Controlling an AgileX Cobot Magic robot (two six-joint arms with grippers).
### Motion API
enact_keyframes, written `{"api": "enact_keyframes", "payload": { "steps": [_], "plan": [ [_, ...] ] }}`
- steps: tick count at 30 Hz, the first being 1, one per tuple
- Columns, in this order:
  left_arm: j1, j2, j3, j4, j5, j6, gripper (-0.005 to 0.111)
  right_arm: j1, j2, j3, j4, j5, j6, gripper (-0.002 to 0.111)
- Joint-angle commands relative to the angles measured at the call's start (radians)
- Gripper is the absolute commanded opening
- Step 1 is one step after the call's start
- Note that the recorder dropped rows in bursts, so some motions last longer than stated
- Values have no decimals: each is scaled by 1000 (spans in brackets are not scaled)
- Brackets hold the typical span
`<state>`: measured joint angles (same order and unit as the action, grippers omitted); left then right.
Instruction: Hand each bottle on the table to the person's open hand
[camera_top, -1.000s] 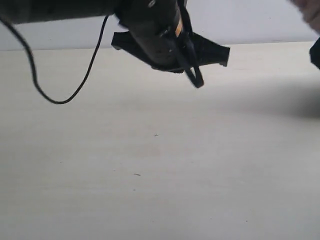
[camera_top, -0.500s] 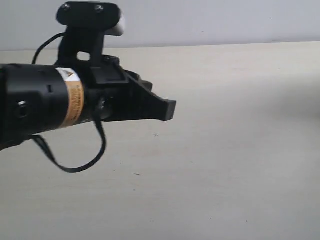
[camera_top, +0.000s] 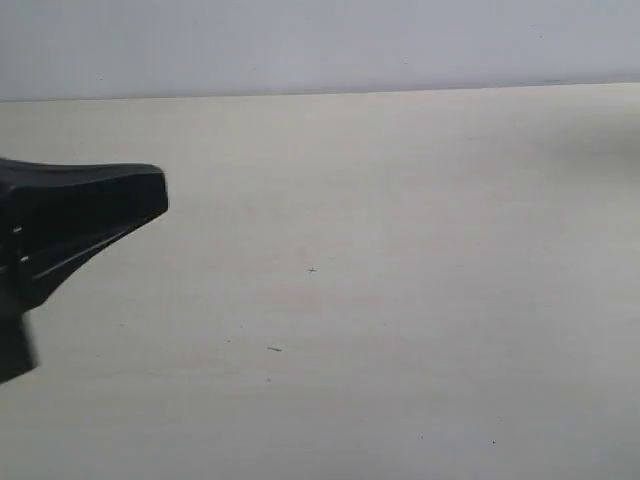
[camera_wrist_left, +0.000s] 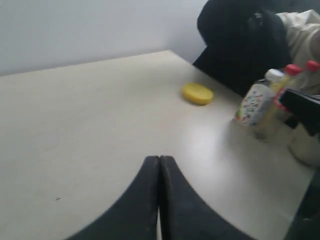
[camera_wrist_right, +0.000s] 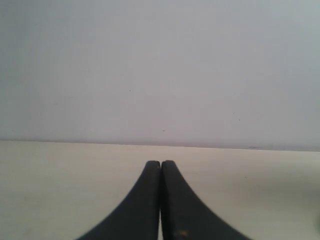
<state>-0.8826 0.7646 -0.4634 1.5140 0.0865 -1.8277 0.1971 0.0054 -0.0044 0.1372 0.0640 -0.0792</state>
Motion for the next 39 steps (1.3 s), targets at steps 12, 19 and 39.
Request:
{"api": "enact_keyframes", "payload": {
  "steps": [12, 19, 39],
  "plan": [
    [-6, -357, 102, 51, -235, -6, 0, 1, -5, 4, -5, -2, -2, 0],
    [-6, -358, 99, 96, -252, 127, 0, 1, -5, 4, -5, -2, -2, 0],
    [692, -765, 438, 131, -266, 171, 0, 1, -5, 4, -5, -5, -2, 0]
  ]
}}
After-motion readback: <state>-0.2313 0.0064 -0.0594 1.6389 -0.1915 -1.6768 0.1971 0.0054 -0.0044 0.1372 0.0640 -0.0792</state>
